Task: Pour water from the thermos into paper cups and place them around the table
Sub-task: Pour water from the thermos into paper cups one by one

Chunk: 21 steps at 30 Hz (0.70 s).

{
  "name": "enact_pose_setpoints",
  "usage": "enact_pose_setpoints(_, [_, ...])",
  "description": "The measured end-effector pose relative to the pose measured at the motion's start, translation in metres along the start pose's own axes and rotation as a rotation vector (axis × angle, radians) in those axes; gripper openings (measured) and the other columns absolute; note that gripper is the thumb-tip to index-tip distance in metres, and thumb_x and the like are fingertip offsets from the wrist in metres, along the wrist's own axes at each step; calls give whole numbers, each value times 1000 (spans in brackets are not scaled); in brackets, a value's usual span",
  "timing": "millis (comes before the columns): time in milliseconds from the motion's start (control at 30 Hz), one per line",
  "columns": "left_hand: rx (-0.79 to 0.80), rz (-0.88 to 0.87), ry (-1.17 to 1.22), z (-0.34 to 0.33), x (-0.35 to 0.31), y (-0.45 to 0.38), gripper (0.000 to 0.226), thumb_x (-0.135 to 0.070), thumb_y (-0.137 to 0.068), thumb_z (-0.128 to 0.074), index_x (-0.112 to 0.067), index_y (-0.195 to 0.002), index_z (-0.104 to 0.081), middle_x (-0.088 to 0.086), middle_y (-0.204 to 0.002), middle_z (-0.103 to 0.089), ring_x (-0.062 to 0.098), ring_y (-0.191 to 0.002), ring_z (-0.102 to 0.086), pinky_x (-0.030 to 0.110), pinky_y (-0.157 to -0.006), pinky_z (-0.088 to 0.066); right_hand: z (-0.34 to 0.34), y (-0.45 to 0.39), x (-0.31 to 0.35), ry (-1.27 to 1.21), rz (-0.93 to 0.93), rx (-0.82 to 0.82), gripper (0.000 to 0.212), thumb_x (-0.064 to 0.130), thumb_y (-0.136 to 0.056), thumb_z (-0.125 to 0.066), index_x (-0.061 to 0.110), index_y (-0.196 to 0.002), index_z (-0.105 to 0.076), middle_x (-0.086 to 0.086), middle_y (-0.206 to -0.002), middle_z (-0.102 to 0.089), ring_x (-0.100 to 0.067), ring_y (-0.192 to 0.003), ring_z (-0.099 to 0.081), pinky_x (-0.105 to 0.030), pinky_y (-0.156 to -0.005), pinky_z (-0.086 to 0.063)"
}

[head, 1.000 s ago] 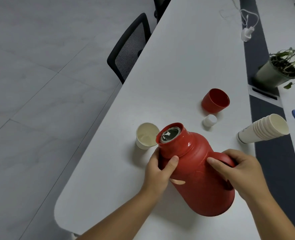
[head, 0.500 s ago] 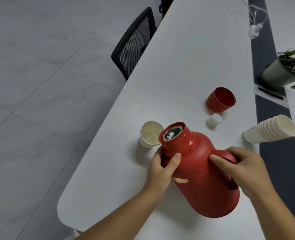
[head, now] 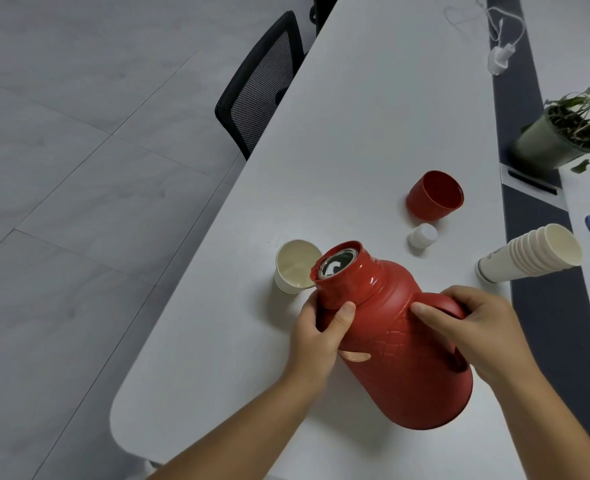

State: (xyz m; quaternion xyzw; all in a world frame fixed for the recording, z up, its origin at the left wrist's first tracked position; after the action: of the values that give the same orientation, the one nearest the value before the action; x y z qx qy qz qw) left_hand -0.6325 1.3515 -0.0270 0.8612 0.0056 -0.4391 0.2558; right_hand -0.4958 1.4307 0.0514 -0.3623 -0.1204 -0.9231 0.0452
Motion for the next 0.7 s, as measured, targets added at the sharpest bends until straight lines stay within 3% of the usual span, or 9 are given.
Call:
enact_pose_setpoints(67, [0, -5, 9, 0, 2, 0, 32, -30, -68, -58, -26, -100, -56, -3, -102, -62, -8, -78, -64, 10, -49, -49, 0, -1, -1, 11, 1, 3, 23, 16, -65, -77, 3, -56, -60, -12, -51, -51, -25, -56, -48, -33, -58, -37])
enact_pose_setpoints(233, [13, -9, 16, 0, 4, -1, 32, -30, -68, -58, -27, -100, -56, -2, -103, -62, -7, -78, -65, 11, -50, -50, 1, -2, 1, 39, 13, -3, 21, 17, -66, -77, 2, -61, -63, -26, -65, -60, -41, -68, -58, -40, -64, -47])
enact_pose_setpoints(533, [-3, 0, 12, 0, 4, 0, 31, -32, -69, -59, -27, -100, -56, -2, -105, -62, -7, -78, -65, 11, -49, -50, 0, -2, 0, 44, 21, 5, 23, 18, -66, -77, 1, -60, -62, -25, -63, -59, -35, -63, -55, -35, -61, -42])
enact_pose_setpoints(700, [-25, 10, 0, 1, 6, -1, 17, -25, -84, -62, -30, -99, -55, -3, -104, -61, -9, -76, -64, 9, -50, -49, 0, -2, 0, 50, 26, 0, 24, 18, -66, -77, 0, -61, -62, -26, -65, -60, -38, -65, -56, -34, -61, -42])
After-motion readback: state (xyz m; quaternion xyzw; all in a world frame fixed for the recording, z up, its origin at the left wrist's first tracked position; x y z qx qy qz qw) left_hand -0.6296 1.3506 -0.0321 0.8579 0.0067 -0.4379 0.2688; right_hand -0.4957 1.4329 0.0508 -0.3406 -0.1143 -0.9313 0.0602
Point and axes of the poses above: each hand's wrist, its own y-axis away from the middle knuckle, its own z-axis out of the back of the hand, x = y × z, the point moved 2 cm from there along -y, towards the middle knuckle
